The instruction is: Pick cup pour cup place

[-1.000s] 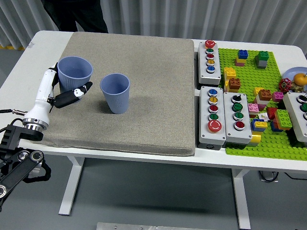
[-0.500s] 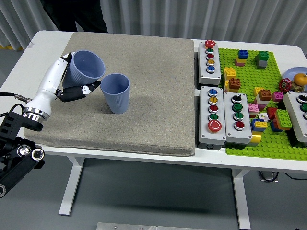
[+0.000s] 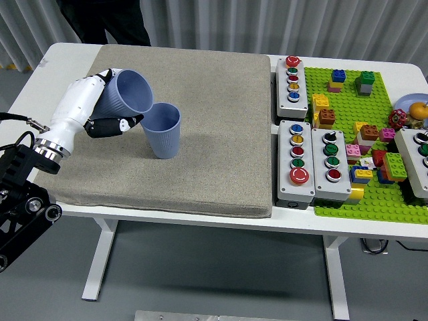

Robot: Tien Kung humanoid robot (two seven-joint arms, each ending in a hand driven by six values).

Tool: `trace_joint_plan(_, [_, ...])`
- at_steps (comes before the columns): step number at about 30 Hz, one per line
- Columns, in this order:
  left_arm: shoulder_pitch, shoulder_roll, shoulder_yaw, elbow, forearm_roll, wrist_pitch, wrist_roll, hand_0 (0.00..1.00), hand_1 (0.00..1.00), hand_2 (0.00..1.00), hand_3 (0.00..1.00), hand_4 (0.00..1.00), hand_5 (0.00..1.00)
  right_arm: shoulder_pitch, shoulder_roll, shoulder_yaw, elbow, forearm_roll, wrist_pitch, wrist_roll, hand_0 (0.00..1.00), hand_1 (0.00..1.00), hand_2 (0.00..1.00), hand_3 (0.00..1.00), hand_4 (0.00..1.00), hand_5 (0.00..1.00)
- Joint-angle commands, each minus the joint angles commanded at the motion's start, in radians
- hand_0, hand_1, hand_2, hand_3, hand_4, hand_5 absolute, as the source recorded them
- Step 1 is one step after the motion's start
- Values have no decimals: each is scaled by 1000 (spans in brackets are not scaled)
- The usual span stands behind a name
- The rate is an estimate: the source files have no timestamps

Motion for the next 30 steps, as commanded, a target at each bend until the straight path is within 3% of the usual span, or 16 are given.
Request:
trace_joint_plan(11, [-22,22,26,7,121,-44,36,542,559,626,602,670,135,-3,0,3,0,-5,1,-1,711,651,620,581,2,27])
trace_joint_plan(21, [-48,35,47,11,234,-47,62,549,563,629,603,674,142,2,-2,3,0,-3,1,0,711,651,620,581,2,21])
trace_joint_plan(30, [-68,45,68,11,281,-59,73,549,564,628,605,681,153,6,-3,1,0,2,0,1,711,651,620,580,2,21])
